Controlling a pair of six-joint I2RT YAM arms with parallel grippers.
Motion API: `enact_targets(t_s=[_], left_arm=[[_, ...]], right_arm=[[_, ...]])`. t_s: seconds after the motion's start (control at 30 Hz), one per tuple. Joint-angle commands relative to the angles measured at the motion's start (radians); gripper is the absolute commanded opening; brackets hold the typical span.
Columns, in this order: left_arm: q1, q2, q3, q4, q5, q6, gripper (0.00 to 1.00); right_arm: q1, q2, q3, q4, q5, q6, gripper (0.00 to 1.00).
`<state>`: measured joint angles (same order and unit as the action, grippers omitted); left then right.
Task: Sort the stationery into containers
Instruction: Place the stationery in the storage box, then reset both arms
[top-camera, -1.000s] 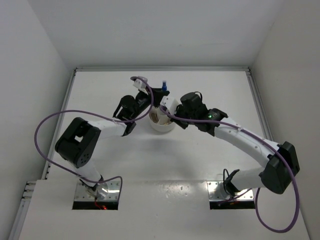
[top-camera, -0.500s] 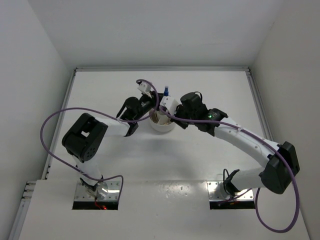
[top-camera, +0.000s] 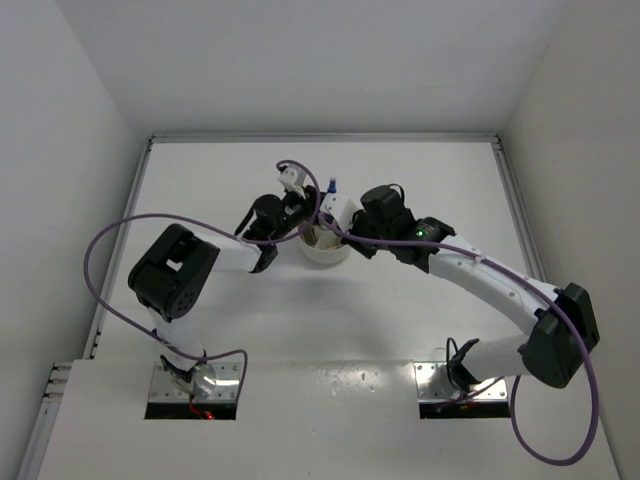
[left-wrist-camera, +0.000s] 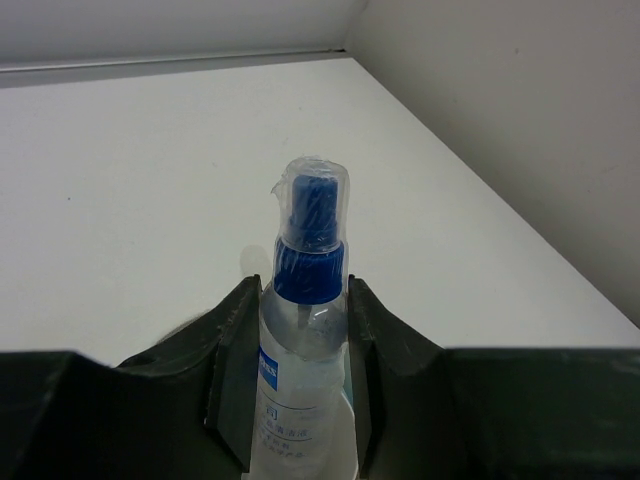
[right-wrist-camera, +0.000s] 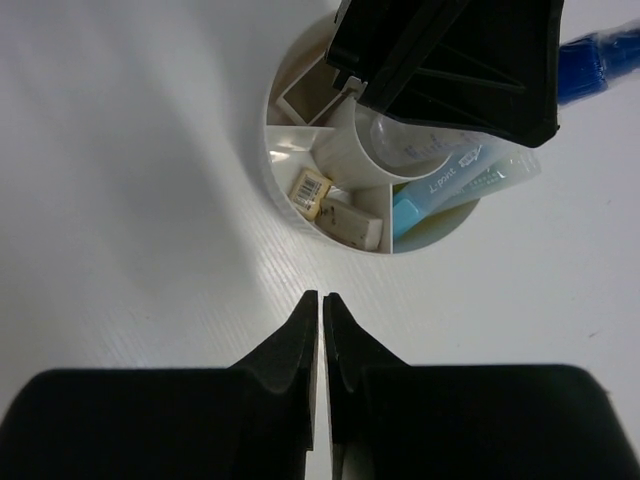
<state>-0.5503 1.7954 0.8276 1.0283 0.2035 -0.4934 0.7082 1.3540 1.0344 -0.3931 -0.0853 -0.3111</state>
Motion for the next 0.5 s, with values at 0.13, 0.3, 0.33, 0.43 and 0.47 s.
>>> enact_targets(t_s=[0.13, 0.3, 0.33, 0.43, 0.47], left_arm=[[-0.017, -0.042, 0.022, 0.013, -0.036, 0.042, 0.66], [-0.017, -0.108, 0.022, -0.034, -0.079, 0.075, 0.7], [-0.017, -0.122, 0.022, -0.045, -0.079, 0.075, 0.7], [-0.008, -0.198, 0.022, -0.072, -0.09, 0.075, 0.5], [-0.008, -0.226, 0.01, -0.086, -0.114, 0.075, 0.35]], right_arm=[[-0.006, -0.018, 0.0, 0.025, -0.022, -0.002, 0.13], [-0.006, -0.009, 0.0, 0.025, -0.022, -0.002, 0.13], [-0.006, -0.009, 0.0, 0.025, -0.022, -0.002, 0.13], [-0.006, -0.021, 0.0, 0.025, -0.031, -0.002, 0.02], [-0.006, -0.033, 0.0, 0.025, -0.031, -0.002, 0.0]])
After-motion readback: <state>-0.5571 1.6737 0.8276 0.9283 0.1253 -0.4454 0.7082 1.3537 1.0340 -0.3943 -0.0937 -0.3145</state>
